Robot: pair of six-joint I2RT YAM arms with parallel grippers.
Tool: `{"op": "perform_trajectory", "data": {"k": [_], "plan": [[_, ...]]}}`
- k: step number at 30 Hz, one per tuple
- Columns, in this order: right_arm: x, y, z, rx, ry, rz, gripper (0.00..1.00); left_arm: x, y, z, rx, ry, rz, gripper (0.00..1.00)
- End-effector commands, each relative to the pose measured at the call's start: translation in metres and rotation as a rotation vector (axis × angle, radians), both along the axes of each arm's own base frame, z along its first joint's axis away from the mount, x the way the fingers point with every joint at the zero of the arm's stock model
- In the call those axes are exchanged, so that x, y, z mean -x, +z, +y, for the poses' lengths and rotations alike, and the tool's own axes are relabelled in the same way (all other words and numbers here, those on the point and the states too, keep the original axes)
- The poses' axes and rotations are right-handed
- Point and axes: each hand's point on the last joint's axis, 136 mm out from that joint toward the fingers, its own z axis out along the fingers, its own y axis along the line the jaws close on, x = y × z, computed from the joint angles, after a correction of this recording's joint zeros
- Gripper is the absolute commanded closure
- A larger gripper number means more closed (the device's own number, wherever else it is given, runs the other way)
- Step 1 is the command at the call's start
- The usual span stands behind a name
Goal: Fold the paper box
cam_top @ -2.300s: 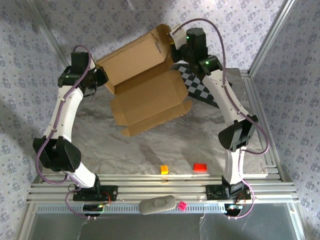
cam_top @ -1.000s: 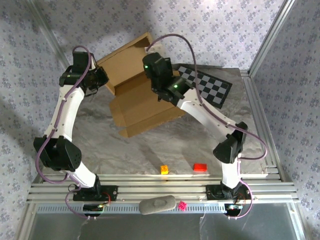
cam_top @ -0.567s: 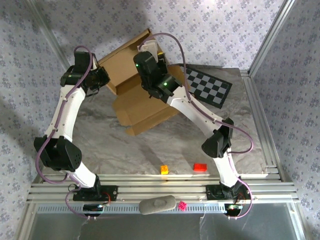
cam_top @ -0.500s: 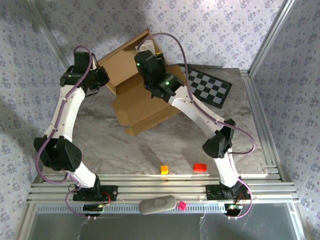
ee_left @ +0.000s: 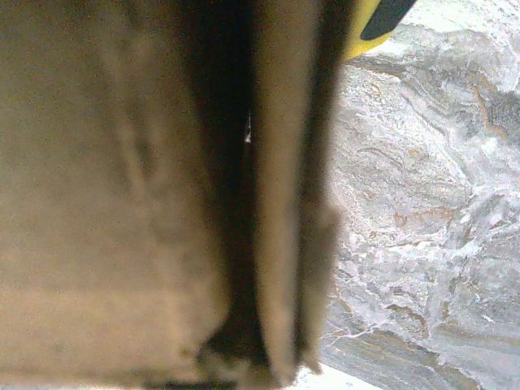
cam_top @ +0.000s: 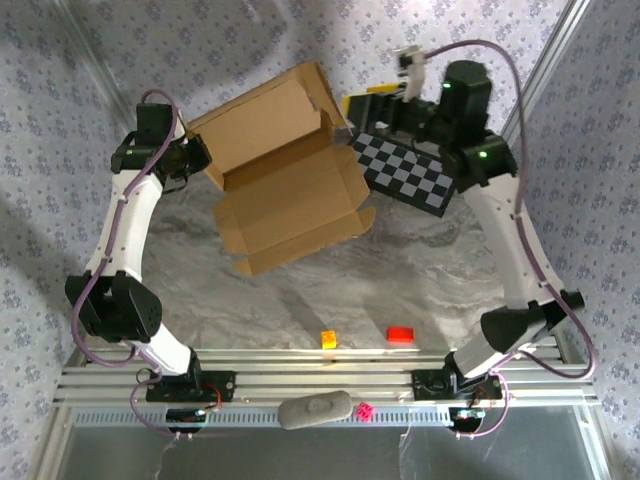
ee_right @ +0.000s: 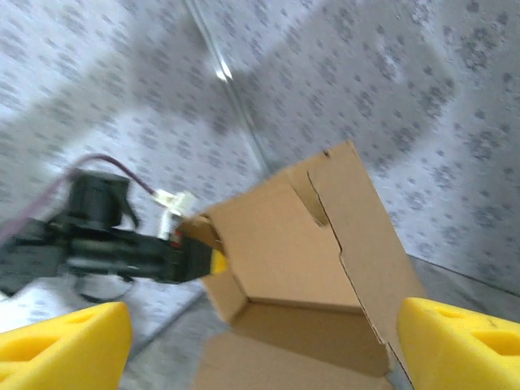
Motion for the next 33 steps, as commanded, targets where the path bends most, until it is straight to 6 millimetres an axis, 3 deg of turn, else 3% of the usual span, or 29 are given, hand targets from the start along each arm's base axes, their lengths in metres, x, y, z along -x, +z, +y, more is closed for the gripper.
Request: {"op": "perform_trajectory", "data": {"k": [1,3,7,9,13,15,19,24,33], "plan": [[0.014,0.012,-0.009,-0.113,0.158,0.029,0.17,0.004,0.017,-0.003,0.005,-0.062,-0.055,1.0],[-0.009,0.003,-0.024,-0.132,0.105,0.063,0.21,0.003,0.018,-0.007,0.015,-0.084,-0.063,1.0],[-0.058,-0.035,-0.038,-0.114,0.076,0.152,0.45,0.002,0.02,-0.012,0.026,-0.122,-0.073,1.0],[-0.067,-0.047,-0.032,-0.109,0.143,0.163,0.45,0.003,0.019,-0.014,0.03,-0.135,-0.07,1.0],[-0.079,-0.071,-0.018,-0.084,0.26,0.205,0.34,0.004,0.018,-0.017,0.034,-0.154,-0.066,1.0],[-0.085,-0.073,-0.014,-0.116,0.314,0.232,0.32,0.005,0.017,-0.017,0.033,-0.16,-0.062,1.0],[-0.082,-0.069,0.002,-0.136,0.381,0.249,0.31,0.005,0.012,-0.019,0.035,-0.171,-0.047,1.0],[-0.07,-0.08,0.025,-0.087,0.412,0.251,0.32,0.005,0.009,-0.019,0.037,-0.172,-0.04,1.0],[-0.07,-0.083,0.038,-0.026,0.377,0.223,0.38,0.002,0.012,-0.02,0.044,-0.174,-0.041,1.0]]}}
